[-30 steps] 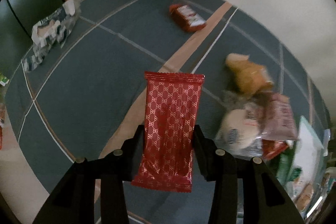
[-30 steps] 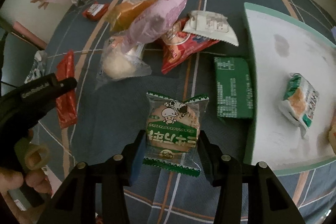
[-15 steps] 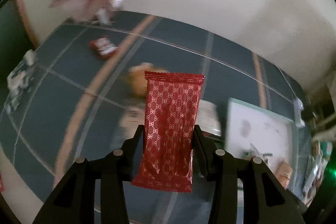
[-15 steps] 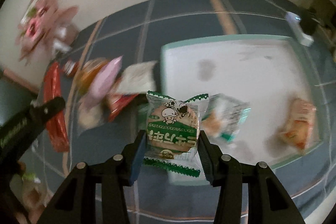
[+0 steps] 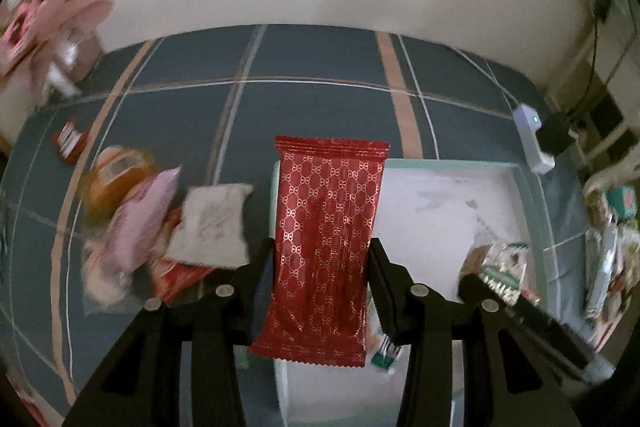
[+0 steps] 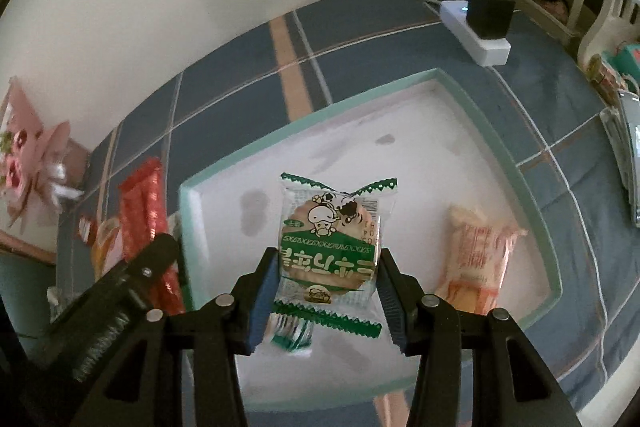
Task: Organize snacks
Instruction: 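Carry both packs over the white tray and open both grippers to release them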
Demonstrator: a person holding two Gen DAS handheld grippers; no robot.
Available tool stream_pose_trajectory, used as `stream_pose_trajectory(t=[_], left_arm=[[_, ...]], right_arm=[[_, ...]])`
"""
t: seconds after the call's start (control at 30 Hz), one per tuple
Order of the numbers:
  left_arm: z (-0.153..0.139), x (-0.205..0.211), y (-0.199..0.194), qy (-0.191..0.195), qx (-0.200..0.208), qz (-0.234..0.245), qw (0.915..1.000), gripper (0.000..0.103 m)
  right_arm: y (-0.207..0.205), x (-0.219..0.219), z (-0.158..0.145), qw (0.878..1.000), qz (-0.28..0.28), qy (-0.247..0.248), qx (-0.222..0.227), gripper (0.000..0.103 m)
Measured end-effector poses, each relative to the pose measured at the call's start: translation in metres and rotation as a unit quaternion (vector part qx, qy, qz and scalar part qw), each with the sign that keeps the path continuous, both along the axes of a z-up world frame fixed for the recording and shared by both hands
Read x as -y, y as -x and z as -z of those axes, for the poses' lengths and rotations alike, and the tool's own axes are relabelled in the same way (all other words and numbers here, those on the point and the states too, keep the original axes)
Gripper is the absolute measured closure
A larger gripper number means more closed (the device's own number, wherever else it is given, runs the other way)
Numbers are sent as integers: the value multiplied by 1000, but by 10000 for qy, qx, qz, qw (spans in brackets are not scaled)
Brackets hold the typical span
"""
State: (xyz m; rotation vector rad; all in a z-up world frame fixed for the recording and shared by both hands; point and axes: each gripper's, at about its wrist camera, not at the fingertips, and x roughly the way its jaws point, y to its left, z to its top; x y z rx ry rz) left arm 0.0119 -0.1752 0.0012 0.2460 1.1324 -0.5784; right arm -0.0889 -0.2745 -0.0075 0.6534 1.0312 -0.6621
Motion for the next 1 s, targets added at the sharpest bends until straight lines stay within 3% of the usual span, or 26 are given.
stream_pose_trajectory(t=[0.33, 0.6, 0.7, 0.73, 1.0], left_arm=[[29, 37, -10, -64, -73, 195, 9998, 57], [39, 39, -15, -2, -260, 191, 9995, 56], [39, 38, -19, 49, -360, 140, 9992, 52], [37, 34, -20, 82, -379, 114, 9992, 46], [16, 11, -29, 131, -412, -112, 9990, 42]], right_arm=[[-5, 35, 26, 9996, 254, 94, -109, 52], [-4, 43, 33, 9992, 315, 74, -227, 52], [-4, 42, 34, 9992, 270, 75, -270, 52], [-5, 41, 34, 9992, 270, 89, -282, 51], [-5, 38, 24, 9988, 243, 184, -376, 50]])
